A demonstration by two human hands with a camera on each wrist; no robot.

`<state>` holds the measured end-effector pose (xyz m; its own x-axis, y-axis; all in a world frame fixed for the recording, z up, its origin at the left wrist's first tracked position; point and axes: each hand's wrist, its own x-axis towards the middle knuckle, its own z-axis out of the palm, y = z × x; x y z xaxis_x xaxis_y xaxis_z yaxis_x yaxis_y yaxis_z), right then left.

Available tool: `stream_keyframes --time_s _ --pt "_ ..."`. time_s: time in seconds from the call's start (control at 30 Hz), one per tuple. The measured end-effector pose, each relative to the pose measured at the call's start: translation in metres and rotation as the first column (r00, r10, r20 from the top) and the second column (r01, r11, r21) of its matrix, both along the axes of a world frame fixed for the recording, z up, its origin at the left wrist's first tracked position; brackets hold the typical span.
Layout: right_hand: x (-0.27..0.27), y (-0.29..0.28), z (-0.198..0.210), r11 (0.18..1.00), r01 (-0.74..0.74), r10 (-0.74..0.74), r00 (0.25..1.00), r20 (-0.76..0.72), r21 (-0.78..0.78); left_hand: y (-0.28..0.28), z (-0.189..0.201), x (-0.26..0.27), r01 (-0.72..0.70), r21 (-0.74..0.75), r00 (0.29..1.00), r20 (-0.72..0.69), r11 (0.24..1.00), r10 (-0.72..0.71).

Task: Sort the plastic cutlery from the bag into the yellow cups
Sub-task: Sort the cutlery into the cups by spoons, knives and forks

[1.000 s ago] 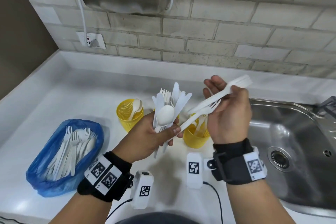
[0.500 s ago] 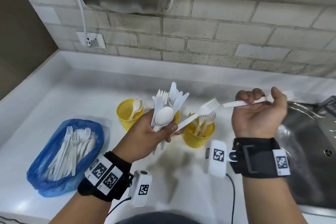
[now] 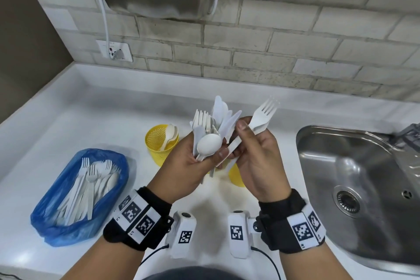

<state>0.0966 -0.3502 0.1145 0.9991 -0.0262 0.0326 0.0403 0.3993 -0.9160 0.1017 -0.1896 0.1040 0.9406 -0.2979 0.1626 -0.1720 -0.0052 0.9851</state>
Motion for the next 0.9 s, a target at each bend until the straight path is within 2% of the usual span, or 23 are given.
stream_keyframes --time_s 0.1,0.23,0.4,0.6,0.67,0.73,0.8,0.9 --pt "-0.002 0.007 0.004 1.0 0.02 -0.02 1.0 0.015 -0.002 0.003 0.0 0.0 -0.04 0.037 0.999 0.036 0.998 0.039" --pt "-0.003 0.005 0.014 0.986 0.11 -0.123 0.988 0.096 0.129 0.005 -0.004 0.0 -0.057 0.051 0.997 0.055 0.997 0.055" --pt "0.002 -0.008 0.029 0.954 0.06 -0.117 0.976 0.183 0.293 0.009 -0.009 0.001 -0.032 0.096 0.997 0.069 0.995 0.026" --pt "0.002 -0.029 0.044 0.953 0.068 -0.136 0.967 0.217 0.295 0.012 -0.003 0.002 -0.063 0.229 0.983 0.185 0.972 0.02" --pt "-0.002 -0.034 0.051 0.976 0.112 -0.159 0.955 0.252 0.189 0.014 -0.005 0.004 -0.097 0.3 0.964 0.265 0.949 0.014" --pt "-0.009 -0.038 0.06 0.978 0.192 -0.152 0.919 0.363 -0.076 0.016 -0.009 0.007 -0.13 0.361 0.946 0.323 0.923 0.007" --pt "-0.017 -0.038 0.069 0.879 0.283 -0.086 0.885 0.457 -0.384 0.017 -0.013 0.01 -0.165 0.402 0.931 0.365 0.901 0.008" --pt "-0.021 -0.039 0.074 0.72 0.285 0.033 0.897 0.441 -0.633 0.018 -0.015 0.011 -0.216 0.451 0.909 0.417 0.866 0.009"
